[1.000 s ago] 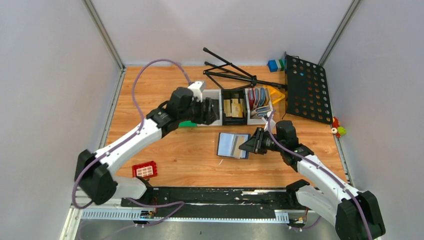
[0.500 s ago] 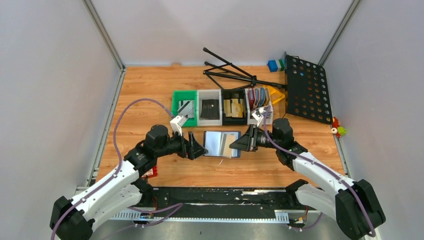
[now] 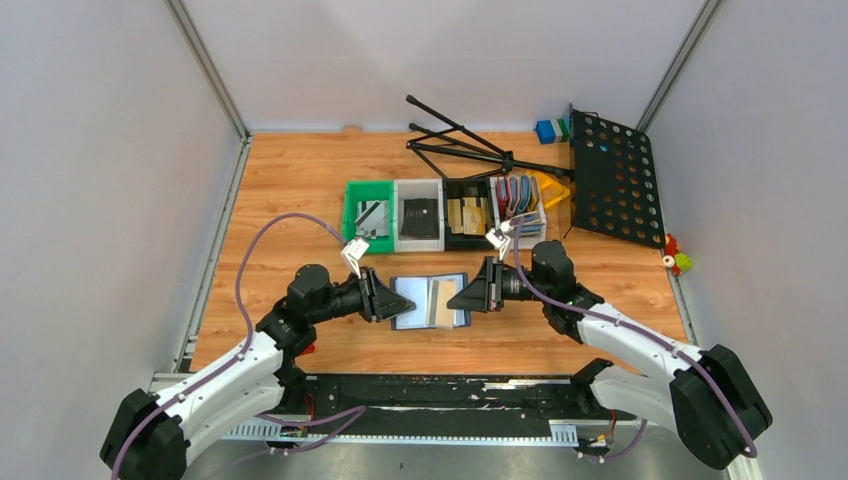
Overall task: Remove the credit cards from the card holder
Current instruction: Remove the credit card from the card holder.
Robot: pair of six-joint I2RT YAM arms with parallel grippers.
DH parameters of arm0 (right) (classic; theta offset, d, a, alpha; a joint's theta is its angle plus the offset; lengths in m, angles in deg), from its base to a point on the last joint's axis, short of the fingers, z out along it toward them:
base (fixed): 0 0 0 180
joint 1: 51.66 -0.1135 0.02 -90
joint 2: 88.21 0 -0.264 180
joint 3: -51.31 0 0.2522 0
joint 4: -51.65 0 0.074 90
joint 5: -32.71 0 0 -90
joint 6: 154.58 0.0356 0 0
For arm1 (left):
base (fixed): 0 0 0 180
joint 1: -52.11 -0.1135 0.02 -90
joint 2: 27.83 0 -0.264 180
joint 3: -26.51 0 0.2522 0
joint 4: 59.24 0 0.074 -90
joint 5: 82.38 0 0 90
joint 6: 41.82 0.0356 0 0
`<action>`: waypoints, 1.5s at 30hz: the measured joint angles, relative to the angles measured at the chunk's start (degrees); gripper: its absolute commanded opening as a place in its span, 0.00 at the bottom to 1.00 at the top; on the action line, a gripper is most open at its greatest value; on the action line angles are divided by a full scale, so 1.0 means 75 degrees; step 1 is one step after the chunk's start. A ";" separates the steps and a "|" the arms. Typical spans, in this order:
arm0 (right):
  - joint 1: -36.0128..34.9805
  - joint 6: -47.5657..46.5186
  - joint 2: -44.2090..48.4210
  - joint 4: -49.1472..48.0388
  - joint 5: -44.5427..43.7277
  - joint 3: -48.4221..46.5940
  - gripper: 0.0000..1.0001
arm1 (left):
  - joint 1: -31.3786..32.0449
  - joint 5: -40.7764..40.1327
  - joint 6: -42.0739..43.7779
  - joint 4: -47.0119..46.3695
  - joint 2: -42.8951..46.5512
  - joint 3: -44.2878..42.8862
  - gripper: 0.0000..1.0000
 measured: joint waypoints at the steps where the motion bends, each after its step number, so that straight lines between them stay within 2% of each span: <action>1: -0.0026 0.0020 -0.0047 -0.0032 -0.0003 0.0000 0.02 | -0.0009 0.0020 -0.0047 -0.0149 0.0000 0.0061 0.25; 4: -0.0102 0.0055 -0.0143 -0.0082 -0.0044 0.0000 0.24 | -0.0017 0.0061 -0.0245 -0.0428 0.0003 0.0178 0.00; 7: -0.0131 0.0087 -0.0204 -0.0070 -0.0079 0.0000 0.37 | -0.0020 0.0096 -0.0367 -0.0606 0.0006 0.0251 0.00; 11: -0.0160 0.0026 -0.0181 -0.0047 -0.0175 0.0000 0.41 | -0.0035 0.0087 -0.0437 -0.0664 0.0108 0.0312 0.00; 19: -0.0163 -0.0149 0.0143 0.0131 -0.0265 0.0000 0.33 | -0.0070 0.0073 -0.0580 -0.0705 0.0242 0.0338 0.00; 29: -0.0163 -0.0627 0.0291 0.0901 -0.0265 -0.0003 0.33 | -0.0154 0.0082 -0.0603 -0.0714 0.0140 0.0338 0.00; 35: -0.0163 -0.0959 0.0318 0.1399 -0.0256 -0.0070 0.19 | -0.0163 0.0119 -0.0632 -0.0755 0.0041 0.0338 0.00; 39: -0.0163 -0.1043 0.0315 0.1498 -0.0256 -0.0085 0.15 | -0.0163 0.0184 -0.0691 -0.0816 -0.0073 0.0338 0.00; 45: -0.0163 -0.1081 0.0315 0.1547 -0.0195 -0.0137 0.03 | -0.0163 0.0216 -0.0717 -0.0860 -0.0236 0.0338 0.00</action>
